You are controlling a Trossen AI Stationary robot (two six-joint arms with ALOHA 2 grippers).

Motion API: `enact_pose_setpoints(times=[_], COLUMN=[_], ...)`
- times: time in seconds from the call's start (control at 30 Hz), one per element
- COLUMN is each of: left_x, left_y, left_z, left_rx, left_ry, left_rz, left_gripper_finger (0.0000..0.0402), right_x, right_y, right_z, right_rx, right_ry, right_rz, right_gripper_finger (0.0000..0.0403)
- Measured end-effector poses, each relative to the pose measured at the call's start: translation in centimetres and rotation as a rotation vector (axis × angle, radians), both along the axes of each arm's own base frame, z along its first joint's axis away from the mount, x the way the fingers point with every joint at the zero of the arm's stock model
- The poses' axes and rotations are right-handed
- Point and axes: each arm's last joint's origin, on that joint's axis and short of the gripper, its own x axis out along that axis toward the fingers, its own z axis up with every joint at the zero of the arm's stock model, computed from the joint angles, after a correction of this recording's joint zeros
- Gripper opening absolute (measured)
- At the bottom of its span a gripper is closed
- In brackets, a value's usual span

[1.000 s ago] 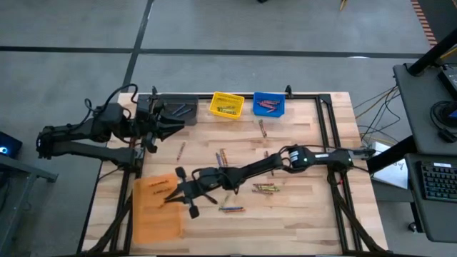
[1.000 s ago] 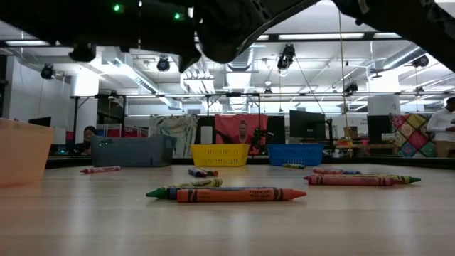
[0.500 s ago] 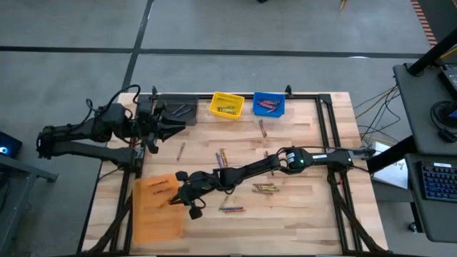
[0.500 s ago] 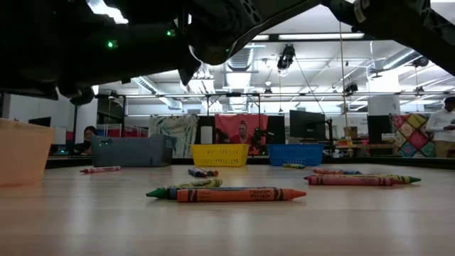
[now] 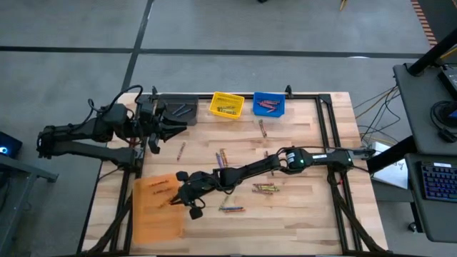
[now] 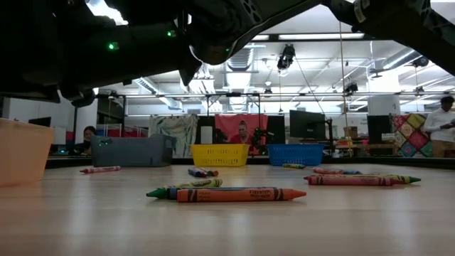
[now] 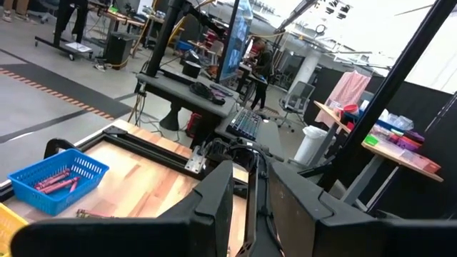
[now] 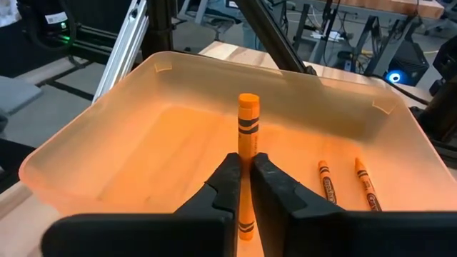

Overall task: Sort crayons
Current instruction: Put the orange crayon into the orange bin, then put the red crayon into the blue bin

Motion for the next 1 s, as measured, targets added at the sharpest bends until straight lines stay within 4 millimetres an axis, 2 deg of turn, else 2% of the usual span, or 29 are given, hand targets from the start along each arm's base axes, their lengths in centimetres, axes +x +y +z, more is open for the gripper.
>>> enact_pose_setpoints(times=[0.23, 0.57, 0.77, 1.0], left_x=[0.0, 0.0, 0.1, 0.8], left_y=[0.0, 0.0, 0.1, 0.4], left_z=[0.0, 0.0, -0.7, -3.1], left_rx=[0.000, 0.000, -0.002, -0.012], left_ry=[0.000, -0.002, 0.071, 0.299], left_rz=[0.000, 0.000, 0.017, 0.125], left_gripper_finger=[0.0073, 0.0073, 0.0073, 0.0073], right_x=[0.0, -0.1, -1.4, -5.0], right_y=[0.0, 0.0, -0.3, -1.0], right_z=[0.0, 0.5, 4.1, 9.2], right_rx=[0.008, -0.014, -0.086, -0.198], right_ry=[0.004, 0.001, 0.080, 0.294], right_rz=[-0.003, 0.003, 0.023, 0.056], right_gripper_finger=[0.0063, 0.0066, 0.0066, 0.0066])
